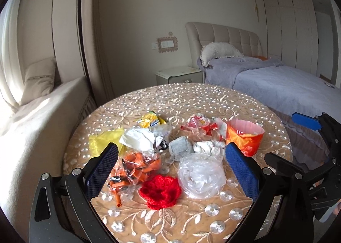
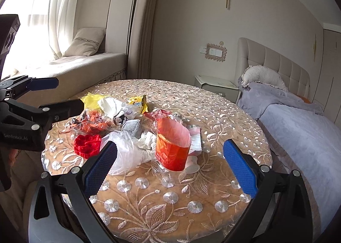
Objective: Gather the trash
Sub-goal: 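Move both grippers toward the trash on the round table, then grasp the red yarn with the left gripper while the right gripper grasps the orange paper cup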
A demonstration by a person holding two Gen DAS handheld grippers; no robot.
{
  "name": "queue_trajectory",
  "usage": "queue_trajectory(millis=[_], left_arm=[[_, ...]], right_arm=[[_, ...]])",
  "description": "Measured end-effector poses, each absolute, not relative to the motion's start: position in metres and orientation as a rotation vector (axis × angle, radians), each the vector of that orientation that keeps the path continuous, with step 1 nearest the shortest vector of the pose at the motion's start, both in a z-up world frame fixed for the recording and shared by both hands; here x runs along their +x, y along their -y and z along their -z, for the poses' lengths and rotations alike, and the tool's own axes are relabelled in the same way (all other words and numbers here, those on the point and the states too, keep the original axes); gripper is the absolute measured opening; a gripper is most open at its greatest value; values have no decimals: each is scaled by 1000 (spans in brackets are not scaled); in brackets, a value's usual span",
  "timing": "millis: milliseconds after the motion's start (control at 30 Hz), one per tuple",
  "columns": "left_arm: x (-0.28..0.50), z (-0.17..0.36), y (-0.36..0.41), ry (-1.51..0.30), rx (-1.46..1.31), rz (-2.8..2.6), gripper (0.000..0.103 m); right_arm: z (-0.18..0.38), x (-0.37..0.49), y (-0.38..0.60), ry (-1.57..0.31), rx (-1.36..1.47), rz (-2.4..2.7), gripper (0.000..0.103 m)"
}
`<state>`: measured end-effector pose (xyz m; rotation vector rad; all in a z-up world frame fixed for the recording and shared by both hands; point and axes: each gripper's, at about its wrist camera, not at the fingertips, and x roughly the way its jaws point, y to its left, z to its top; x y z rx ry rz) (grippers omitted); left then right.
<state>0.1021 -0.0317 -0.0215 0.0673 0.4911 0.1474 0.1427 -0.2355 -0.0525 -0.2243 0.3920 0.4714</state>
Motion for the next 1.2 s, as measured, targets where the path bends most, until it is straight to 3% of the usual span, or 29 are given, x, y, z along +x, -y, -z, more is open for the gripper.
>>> queue_trajectory(millis=[700,967,1033,1200], left_arm=[[120,114,-25,-737,-63,-204,98],[136,133,-32,-769,-140,-79,58],[136,133,-30,-762,-116,-89,28],[122,122,-26,-712,-118,-73,19]], right_arm=[[78,168,224,-455,-283,-459,99],[86,173,212,-485,-334,-402,99],[87,174,209,-489,-342,-392,99],[91,176,200,-498,-365,-380,99]])
